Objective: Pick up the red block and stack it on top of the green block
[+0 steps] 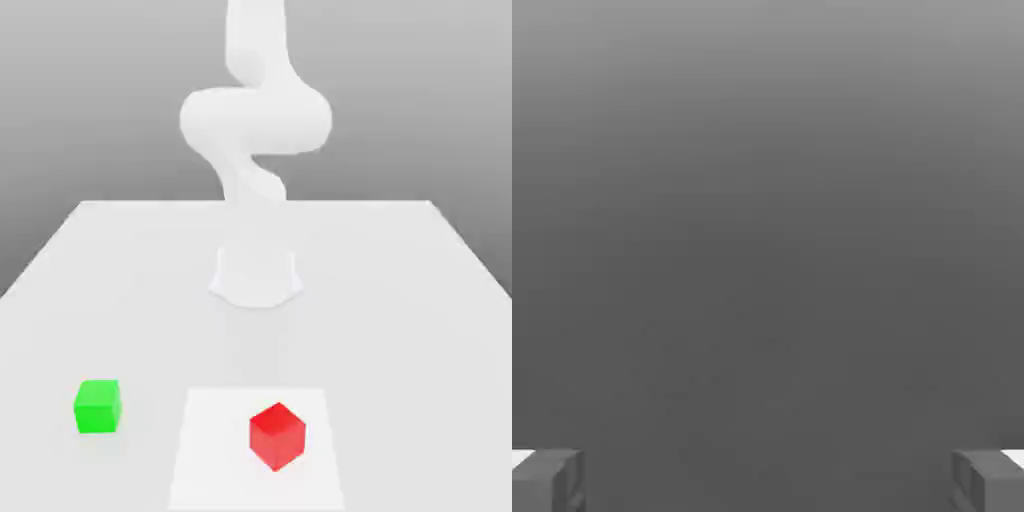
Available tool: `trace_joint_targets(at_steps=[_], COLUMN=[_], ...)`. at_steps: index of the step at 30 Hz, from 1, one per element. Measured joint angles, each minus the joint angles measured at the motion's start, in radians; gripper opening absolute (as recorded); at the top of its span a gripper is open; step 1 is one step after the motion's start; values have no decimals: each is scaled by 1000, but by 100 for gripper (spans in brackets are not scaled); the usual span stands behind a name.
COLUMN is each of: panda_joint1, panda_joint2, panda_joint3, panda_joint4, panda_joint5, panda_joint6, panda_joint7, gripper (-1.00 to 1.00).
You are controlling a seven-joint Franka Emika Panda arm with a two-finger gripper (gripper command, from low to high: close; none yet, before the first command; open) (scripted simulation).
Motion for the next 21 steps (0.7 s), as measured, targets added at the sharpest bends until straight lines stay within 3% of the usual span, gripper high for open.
trace_joint_targets(at_steps=[14,21], panda_joint1=[162,178], panda_joint2=[519,763], panda_joint3=[-110,-111], panda_joint4=[-217,-323], panda_joint5=[89,33], panda_joint6=[261,395], panda_joint7=[-431,-568], gripper=[0,0])
